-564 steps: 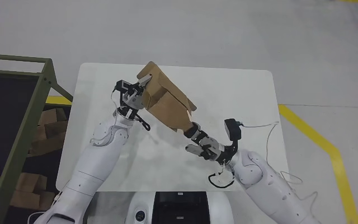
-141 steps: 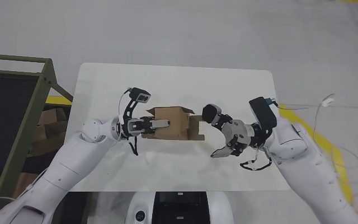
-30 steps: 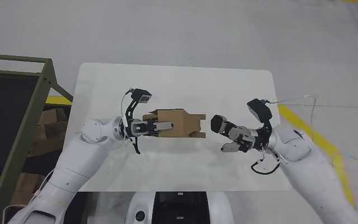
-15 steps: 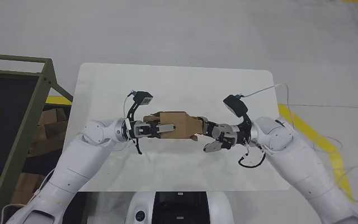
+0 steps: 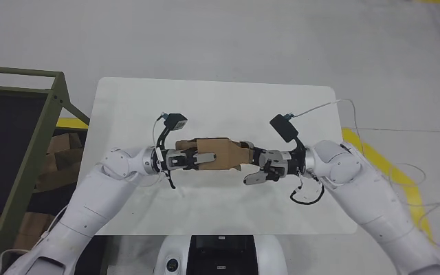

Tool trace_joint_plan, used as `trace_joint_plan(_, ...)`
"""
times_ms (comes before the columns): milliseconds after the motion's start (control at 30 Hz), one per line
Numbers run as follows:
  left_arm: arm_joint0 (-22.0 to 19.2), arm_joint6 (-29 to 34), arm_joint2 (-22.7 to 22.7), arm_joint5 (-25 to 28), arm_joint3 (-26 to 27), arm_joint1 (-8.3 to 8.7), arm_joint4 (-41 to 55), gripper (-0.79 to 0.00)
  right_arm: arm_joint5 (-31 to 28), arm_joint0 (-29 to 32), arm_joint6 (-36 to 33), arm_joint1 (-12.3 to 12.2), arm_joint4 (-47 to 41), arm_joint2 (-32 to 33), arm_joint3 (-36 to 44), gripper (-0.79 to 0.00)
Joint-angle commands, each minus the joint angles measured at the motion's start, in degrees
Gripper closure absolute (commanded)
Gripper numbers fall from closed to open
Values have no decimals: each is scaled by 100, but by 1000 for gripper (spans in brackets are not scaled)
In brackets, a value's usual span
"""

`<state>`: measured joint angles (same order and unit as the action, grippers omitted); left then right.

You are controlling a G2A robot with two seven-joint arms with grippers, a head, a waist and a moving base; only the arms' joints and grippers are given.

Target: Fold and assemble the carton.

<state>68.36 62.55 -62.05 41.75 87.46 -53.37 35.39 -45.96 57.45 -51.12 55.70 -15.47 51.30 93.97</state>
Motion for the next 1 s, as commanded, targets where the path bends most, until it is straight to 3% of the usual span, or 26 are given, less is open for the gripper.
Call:
trace_joint_plan(0,-11,-48,20,47,-23,19,-60,0,57,10,52,5,43,20,11,-785)
trace_joint_plan(533,-4,-451,172,449,-5,181,-410,0,766,51,182,24,390,173,211,-782)
trace_joint_plan(633,-5,-492,200,490,8,214,-395,0,794,46,176,36,403,166,187,-723)
trace_joint_plan(800,-26,-533,249,531,21,268,-374,0,773,59,150,54,370,162,126,-696)
trace_joint_plan(900,-47,-542,275,541,28,299,-347,0,742,66,127,59,345,177,83,-600)
trace_joint_plan(967,-58,-551,298,550,34,317,-328,0,739,71,115,62,340,191,64,-582)
